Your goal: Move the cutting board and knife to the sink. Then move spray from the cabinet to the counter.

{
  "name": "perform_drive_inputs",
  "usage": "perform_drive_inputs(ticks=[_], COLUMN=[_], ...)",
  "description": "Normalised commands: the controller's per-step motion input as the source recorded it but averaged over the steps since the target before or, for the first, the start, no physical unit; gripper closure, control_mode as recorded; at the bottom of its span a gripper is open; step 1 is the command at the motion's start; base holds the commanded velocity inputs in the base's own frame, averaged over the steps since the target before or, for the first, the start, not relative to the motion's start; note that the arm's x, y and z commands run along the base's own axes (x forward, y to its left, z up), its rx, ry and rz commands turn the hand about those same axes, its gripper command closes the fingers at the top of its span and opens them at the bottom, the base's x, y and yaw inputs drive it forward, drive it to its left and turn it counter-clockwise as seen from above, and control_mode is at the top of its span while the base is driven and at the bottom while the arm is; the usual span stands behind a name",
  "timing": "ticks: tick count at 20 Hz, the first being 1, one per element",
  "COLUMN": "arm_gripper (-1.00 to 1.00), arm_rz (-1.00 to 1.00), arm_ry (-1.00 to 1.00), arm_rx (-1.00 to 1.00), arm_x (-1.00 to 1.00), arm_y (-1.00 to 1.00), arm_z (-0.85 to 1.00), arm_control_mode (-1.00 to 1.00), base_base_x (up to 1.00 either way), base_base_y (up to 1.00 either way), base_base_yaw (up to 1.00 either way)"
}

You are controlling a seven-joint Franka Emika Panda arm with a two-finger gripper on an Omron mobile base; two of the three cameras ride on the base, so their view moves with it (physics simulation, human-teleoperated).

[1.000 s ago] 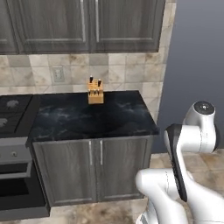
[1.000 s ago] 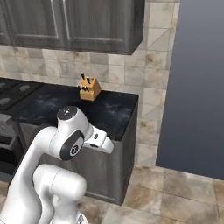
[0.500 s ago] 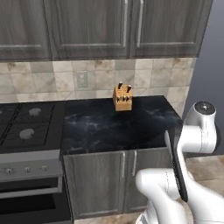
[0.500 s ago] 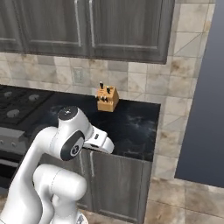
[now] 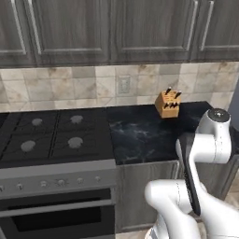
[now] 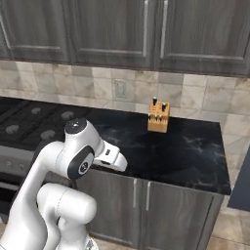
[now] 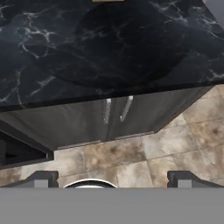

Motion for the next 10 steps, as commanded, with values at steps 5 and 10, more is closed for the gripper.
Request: perform_drive_inputs(ticks=[5,10], arm_gripper=[-1.0,-1.0], arm_rz=[0.0,0.0], arm_ry=[0.0,0.0], arm_rx=[0.0,0.0], arm_x=[0.0,0.0], arm_y=[0.0,0.0], arm_z=[0.0,0.0], arm_control_mode=[1.0,1.0], base_base_x=[0.35,0.35], base_base_y=[0.8,0.8], base_base_yaw=[-0.09,-0.11])
